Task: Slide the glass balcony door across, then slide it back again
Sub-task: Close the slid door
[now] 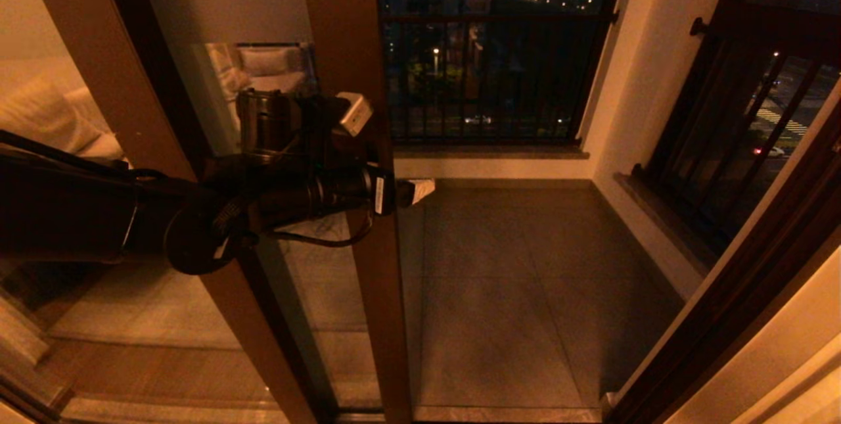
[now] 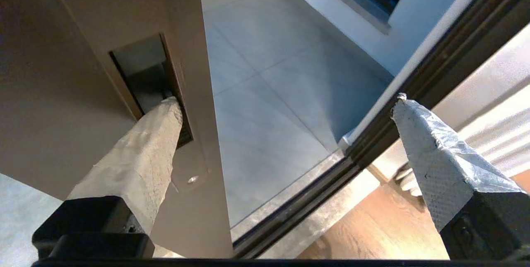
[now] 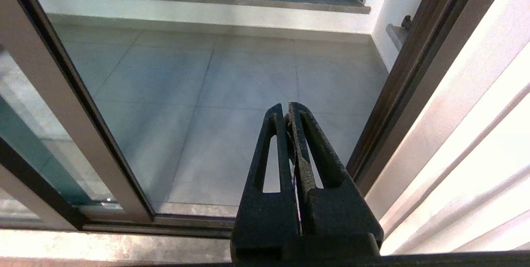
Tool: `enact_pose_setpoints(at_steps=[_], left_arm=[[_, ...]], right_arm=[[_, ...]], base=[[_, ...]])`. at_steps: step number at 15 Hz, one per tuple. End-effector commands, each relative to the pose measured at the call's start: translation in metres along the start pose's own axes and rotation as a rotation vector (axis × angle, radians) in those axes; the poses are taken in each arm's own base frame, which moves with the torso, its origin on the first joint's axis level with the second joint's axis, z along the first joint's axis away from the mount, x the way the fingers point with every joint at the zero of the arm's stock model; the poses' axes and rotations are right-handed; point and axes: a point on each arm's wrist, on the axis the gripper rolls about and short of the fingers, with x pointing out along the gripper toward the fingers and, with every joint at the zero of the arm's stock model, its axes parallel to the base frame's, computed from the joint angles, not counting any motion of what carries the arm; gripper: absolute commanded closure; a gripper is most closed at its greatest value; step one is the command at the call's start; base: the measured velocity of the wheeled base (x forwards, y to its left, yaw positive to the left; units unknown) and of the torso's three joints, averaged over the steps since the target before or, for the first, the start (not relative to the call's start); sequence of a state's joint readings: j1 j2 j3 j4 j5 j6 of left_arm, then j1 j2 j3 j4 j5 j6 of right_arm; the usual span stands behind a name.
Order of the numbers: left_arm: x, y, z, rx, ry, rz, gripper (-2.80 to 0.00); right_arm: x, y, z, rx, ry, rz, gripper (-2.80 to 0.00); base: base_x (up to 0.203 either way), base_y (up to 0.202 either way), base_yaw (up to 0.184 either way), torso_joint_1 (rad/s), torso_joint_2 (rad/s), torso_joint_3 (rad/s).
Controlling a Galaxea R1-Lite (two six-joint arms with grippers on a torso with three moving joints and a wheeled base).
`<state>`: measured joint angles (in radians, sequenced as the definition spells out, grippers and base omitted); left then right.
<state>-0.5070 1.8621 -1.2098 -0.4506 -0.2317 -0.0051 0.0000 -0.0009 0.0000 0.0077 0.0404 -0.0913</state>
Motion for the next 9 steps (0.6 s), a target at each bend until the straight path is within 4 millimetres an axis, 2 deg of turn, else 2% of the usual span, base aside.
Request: enact_pose_setpoints(at_steps=[1, 9], left_arm=[[0.002, -0.001, -0.001, -0.001, 0.005, -0.001, -2.8], [0.013, -0.012, 0.002, 0.009, -0.008, -0.032, -2.8]], right_arm=[[0.0, 0.0, -0.001, -0.001, 0.002, 0.001, 0.0], [0.0, 0.0, -0.001, -0.001, 0.002, 0.001, 0.0]], base=[[0.0, 0.0, 0.0, 0.0, 0.0, 0.0], [0.0, 0.0, 0.0, 0.0, 0.0, 0.0]])
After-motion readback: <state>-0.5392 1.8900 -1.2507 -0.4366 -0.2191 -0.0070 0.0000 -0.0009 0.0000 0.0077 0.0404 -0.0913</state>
